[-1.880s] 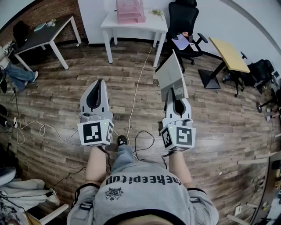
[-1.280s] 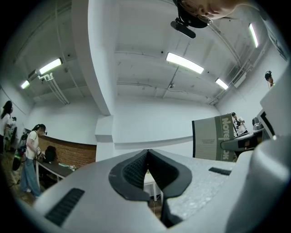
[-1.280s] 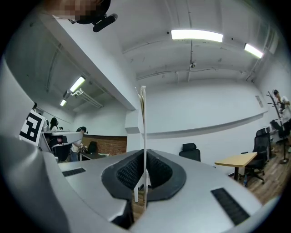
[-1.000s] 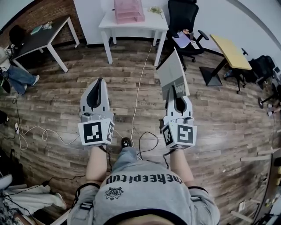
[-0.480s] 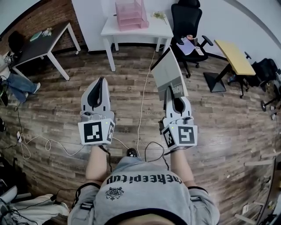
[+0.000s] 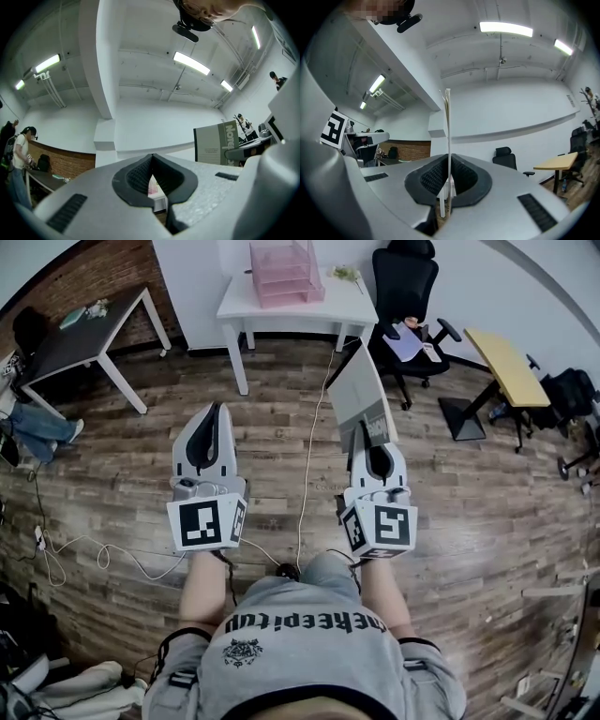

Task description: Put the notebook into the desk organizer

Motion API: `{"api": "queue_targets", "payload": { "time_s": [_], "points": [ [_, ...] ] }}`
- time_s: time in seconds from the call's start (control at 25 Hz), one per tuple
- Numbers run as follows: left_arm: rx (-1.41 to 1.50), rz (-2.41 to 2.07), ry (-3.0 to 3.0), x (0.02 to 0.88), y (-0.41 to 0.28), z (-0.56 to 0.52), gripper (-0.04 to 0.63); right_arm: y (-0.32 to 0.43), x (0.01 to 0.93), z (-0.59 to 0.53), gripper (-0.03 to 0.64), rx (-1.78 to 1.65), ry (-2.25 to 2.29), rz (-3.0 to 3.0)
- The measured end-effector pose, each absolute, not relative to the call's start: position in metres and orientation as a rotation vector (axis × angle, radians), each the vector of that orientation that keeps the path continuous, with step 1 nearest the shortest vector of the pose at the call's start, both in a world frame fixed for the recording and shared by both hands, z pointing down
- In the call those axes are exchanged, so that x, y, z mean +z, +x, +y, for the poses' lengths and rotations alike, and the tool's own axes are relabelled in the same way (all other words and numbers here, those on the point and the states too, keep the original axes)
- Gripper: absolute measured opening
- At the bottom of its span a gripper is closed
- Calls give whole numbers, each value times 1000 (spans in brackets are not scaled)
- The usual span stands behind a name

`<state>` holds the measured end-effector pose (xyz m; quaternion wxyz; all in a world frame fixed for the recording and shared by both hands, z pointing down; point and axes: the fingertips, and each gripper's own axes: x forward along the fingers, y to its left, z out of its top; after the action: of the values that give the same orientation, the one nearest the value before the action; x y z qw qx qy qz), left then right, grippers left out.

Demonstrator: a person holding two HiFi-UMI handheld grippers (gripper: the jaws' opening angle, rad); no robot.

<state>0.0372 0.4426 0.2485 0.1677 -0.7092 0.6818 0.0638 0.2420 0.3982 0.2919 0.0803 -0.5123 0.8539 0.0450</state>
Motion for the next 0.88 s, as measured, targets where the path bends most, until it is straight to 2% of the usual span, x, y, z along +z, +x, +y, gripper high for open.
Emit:
{"api": "queue_targets", "payload": {
  "time_s": [0.32, 0.88],
  "points": [
    [224, 1966, -2031, 253, 18, 396, 5, 232, 293, 352, 9, 130, -1567, 2548],
    [227, 2051, -1971, 241, -22, 260, 3, 203, 276, 198, 9, 133, -1517, 2572]
  ]
}}
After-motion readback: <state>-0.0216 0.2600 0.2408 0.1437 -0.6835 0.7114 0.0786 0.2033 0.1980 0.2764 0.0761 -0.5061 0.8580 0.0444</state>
